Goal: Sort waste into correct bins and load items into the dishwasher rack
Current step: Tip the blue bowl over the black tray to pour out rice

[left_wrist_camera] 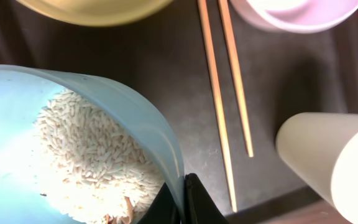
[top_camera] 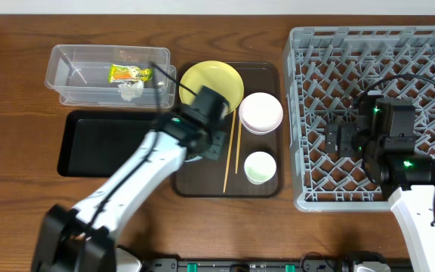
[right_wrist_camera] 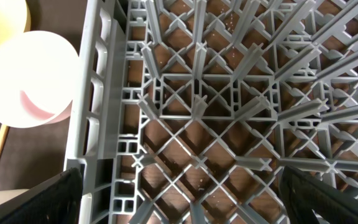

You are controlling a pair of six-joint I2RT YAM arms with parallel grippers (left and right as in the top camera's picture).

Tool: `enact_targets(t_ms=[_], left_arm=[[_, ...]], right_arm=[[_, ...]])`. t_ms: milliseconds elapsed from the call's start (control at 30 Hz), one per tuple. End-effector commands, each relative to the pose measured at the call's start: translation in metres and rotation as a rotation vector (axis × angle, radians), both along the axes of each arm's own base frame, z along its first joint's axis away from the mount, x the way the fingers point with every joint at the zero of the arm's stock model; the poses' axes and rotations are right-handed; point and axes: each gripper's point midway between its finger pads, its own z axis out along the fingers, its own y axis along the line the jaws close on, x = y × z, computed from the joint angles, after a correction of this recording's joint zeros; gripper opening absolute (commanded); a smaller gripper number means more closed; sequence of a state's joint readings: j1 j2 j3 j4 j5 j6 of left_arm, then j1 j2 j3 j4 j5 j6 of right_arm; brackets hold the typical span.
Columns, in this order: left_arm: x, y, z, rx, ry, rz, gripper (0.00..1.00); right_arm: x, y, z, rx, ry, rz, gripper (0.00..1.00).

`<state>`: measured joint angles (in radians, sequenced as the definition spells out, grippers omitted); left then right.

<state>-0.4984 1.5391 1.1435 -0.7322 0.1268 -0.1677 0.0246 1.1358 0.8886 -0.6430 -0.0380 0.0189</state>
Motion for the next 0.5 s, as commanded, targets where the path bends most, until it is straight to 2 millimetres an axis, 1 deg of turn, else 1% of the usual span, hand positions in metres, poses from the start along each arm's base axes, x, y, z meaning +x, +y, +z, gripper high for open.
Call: enact_targets(t_ms=[0, 100, 167, 367, 467], left_arm=[[0.010, 0.010, 0.021, -0.120, 0.006, 0.037, 0.06], [0.018, 0.036, 0.022, -0.191, 0.049, 0.121, 0.06], [0.022, 0.048, 0.024, -0.263, 0.068, 0.137, 0.06], [0.032, 0.081, 0.034, -0.505, 0.088, 0.139, 0.06], [0.034, 0.094, 0.037, -0.657, 0.097, 0.146, 0.06]], right_arm=[[0.003, -0.002, 0.012, 0.013, -0.032, -0.015, 0.99], [0.003, -0.002, 0.012, 0.013, -0.032, -0.015, 0.99], [0.003, -0.002, 0.012, 0.013, -0.032, -0.015, 0.99], [0.003, -0.002, 0.012, 0.013, -0.032, -0.015, 0.99], [0.003, -0.002, 0.012, 0.013, -0.032, -0.015, 0.99]])
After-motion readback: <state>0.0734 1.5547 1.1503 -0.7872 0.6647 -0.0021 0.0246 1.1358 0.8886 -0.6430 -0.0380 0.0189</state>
